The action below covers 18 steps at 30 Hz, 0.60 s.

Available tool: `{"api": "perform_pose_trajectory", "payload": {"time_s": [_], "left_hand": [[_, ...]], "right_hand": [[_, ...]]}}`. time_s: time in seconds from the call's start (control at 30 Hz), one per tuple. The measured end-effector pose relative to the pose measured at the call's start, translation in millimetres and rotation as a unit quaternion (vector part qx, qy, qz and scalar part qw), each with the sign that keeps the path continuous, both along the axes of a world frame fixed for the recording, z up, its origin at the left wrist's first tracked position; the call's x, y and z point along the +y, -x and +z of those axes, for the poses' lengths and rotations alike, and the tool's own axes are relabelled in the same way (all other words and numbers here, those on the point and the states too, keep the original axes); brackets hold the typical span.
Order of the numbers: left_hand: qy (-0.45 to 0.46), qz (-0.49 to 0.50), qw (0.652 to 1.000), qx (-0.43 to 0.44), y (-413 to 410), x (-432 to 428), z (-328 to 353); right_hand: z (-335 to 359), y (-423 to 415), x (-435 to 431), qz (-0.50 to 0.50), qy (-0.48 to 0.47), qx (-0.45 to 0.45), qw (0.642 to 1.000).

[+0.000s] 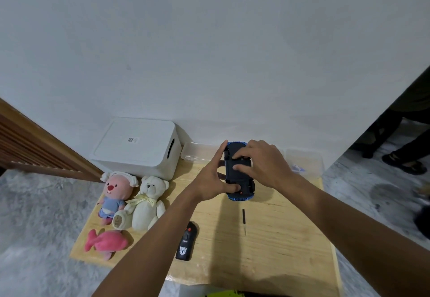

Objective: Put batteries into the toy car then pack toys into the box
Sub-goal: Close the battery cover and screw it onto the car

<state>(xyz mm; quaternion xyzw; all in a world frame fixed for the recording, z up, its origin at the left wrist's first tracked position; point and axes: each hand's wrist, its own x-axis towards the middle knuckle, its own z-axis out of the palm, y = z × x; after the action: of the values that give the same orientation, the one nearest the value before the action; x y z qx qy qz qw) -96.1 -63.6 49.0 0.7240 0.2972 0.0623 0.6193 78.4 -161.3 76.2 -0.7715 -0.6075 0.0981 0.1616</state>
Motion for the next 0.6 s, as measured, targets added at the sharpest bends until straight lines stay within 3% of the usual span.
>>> {"api": "perform_pose_trajectory", "payload": {"time_s": [0.33,0.43,0.6], "left_hand": [[-0.007,-0.007,1.000,-0.004,4,-7,-3],[0.004,-0.001,1.000,-0.005,4,-6,-1],[0.013,-0.004,1.000,-0.008,4,-3,-1]], "right_hand": [[-12,2,-5,-0.078,-0.040,0.061,0.994],[-17,5,-8,-0.115,-0.059,0.116,0.985],[-24,10,-15,-0.045,-0.083,0.191,0.977]]}}
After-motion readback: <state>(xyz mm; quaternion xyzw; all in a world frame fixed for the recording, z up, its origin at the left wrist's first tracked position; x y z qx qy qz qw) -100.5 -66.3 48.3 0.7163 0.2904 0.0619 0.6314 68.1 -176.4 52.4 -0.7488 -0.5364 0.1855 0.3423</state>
